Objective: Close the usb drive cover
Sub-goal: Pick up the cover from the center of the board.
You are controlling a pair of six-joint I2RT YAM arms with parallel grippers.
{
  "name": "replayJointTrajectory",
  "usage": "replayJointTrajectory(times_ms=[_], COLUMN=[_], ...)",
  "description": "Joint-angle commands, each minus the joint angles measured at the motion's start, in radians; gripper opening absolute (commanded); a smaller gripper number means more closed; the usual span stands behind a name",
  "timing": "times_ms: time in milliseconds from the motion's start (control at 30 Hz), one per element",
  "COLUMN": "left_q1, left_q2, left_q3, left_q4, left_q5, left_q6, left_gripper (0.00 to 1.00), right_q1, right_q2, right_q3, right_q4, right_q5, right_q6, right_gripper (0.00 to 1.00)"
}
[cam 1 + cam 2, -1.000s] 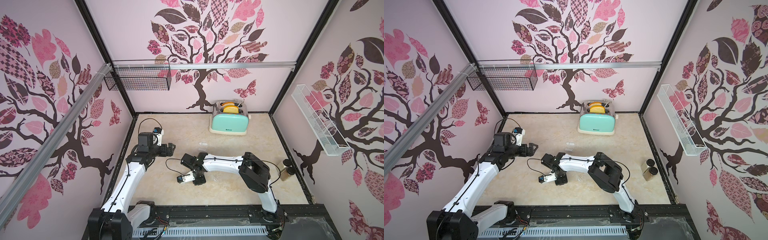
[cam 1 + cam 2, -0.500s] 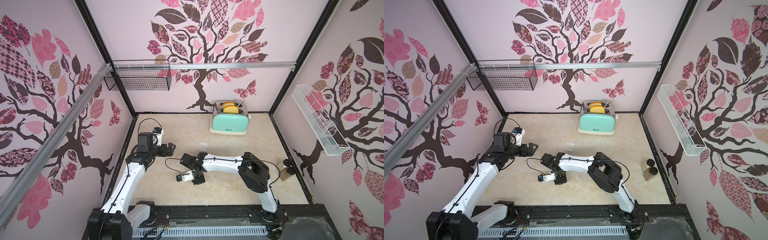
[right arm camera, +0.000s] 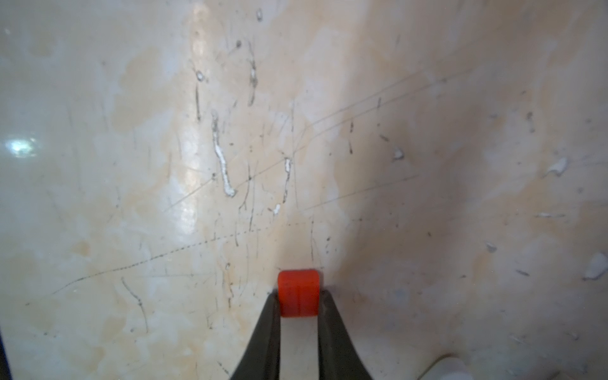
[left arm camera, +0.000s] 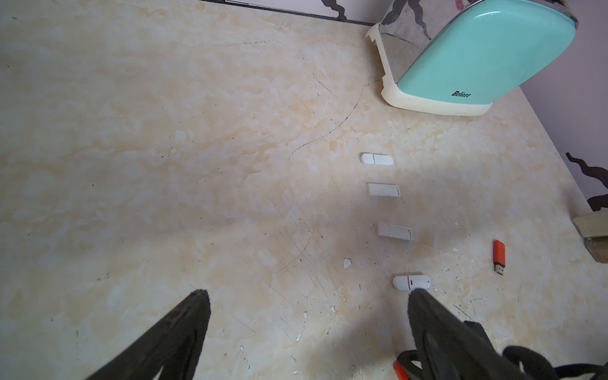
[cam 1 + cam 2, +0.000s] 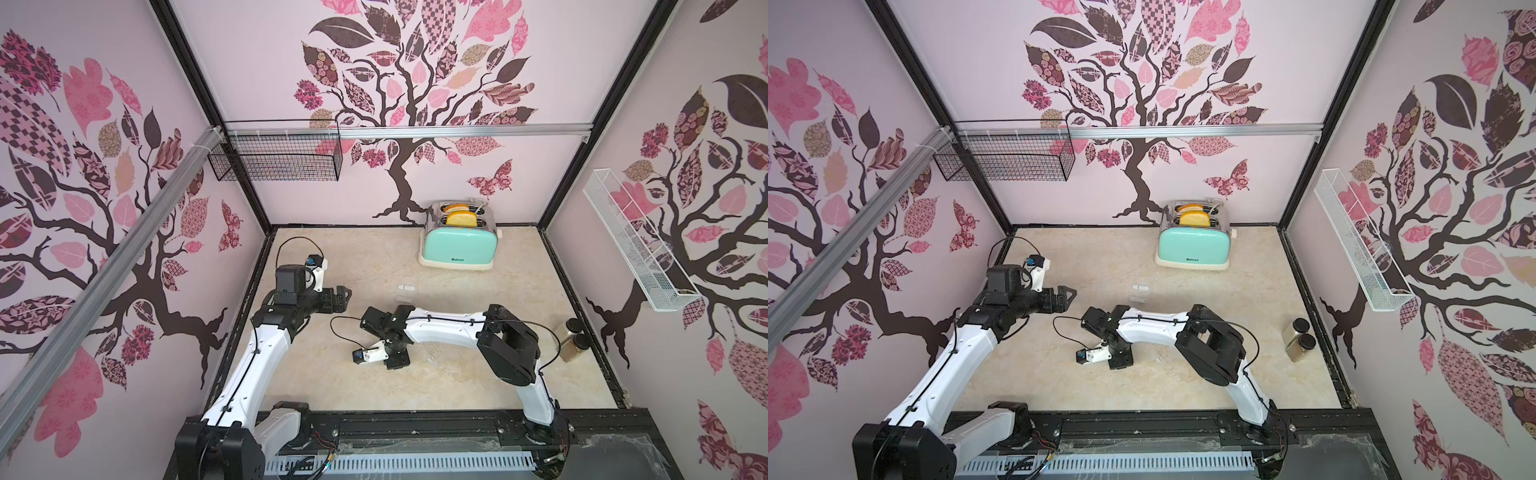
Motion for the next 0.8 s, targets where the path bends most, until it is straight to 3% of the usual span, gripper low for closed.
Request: replayJointTrajectory(times_ms=[0, 533, 767], left_q1=[0.005, 0.001, -0.073], left_q2=[0.019, 0.169, 0.226], left_q3=[0.006, -0.037, -0.077], left_q4=[0.02, 0.145, 0.204], left_q5=[0.034, 0.306, 0.467], left_q6=[-0.032, -0.234, -0.297], left_gripper=[0.98, 0.96, 0.96], right_q1=[0.005, -0.118, -0.155], right_q2=[-0.058, -0.406, -0.493], right_q3=[-0.061, -0.438, -0.546], right_q4=[0.005, 0.369, 0.54], right_q5=[0.018, -0.007, 0.006], right_q6=[0.015, 0.173, 0.227], right_gripper=[0.18, 0.17, 0.17])
